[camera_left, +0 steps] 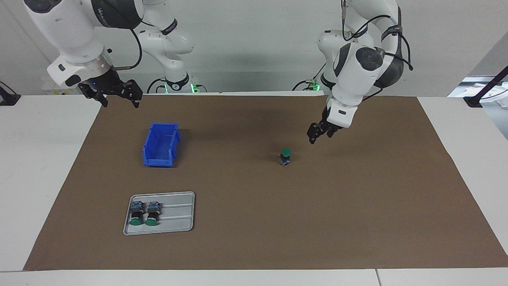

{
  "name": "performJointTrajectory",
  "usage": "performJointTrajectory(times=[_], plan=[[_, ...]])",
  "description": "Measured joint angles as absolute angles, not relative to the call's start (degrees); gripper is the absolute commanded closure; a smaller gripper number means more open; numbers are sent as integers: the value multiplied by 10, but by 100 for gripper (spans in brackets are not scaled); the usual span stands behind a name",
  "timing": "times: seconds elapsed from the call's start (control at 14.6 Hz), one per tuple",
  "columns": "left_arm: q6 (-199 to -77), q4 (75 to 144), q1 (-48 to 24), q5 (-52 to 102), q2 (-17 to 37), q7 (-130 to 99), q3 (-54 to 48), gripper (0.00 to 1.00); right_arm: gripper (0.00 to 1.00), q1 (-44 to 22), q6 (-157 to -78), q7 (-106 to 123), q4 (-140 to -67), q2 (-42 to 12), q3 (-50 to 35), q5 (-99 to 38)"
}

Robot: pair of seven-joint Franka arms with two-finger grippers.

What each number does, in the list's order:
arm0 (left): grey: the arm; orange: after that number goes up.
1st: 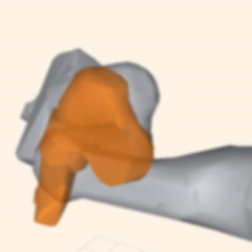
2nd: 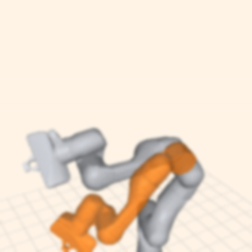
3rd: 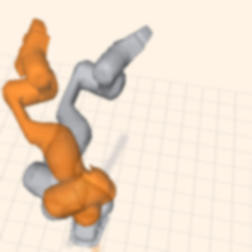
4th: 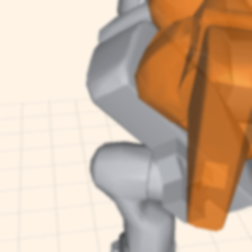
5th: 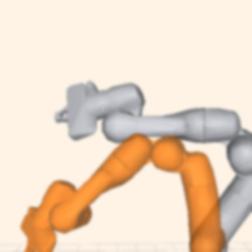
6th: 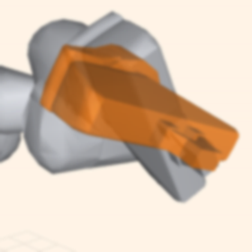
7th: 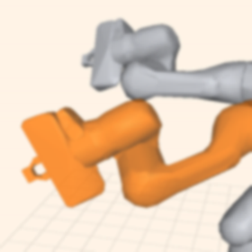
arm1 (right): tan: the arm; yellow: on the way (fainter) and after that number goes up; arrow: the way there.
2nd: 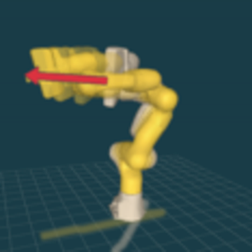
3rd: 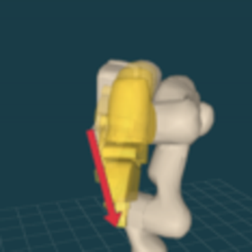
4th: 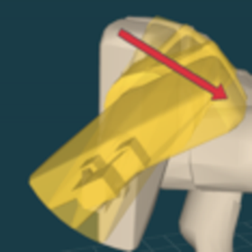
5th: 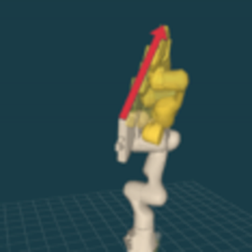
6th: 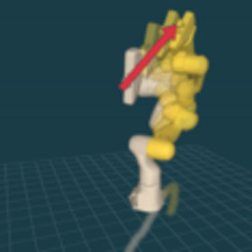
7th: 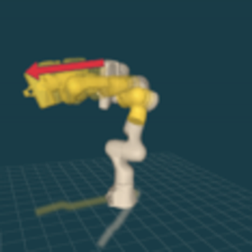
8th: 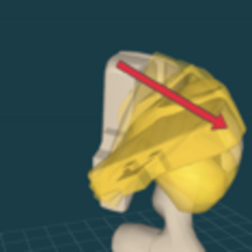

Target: Place and press button with both arms

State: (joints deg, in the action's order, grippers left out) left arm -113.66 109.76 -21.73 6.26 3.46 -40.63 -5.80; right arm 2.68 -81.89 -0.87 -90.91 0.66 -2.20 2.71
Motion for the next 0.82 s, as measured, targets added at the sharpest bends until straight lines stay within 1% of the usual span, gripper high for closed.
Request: performJointTrajectory(times=[0.07,0.14,0.2,0.48,0.82], plan=[[-1125,1078,-228,61,53,-406,-58,81,1,27,-819,-9,-909,7,-22,27],[-1120,1061,-238,60,71,-409,-58,91,1,27,-819,-9,-909,7,-22,27],[-1118,1049,-248,59,84,-414,-58,98,1,27,-819,-9,-909,7,-22,27],[-1127,1035,-287,44,124,-454,-59,100,1,27,-819,-9,-909,7,-22,27],[-1156,1038,-293,43,144,-462,-59,100,1,27,-819,-9,-909,7,-22,27]])
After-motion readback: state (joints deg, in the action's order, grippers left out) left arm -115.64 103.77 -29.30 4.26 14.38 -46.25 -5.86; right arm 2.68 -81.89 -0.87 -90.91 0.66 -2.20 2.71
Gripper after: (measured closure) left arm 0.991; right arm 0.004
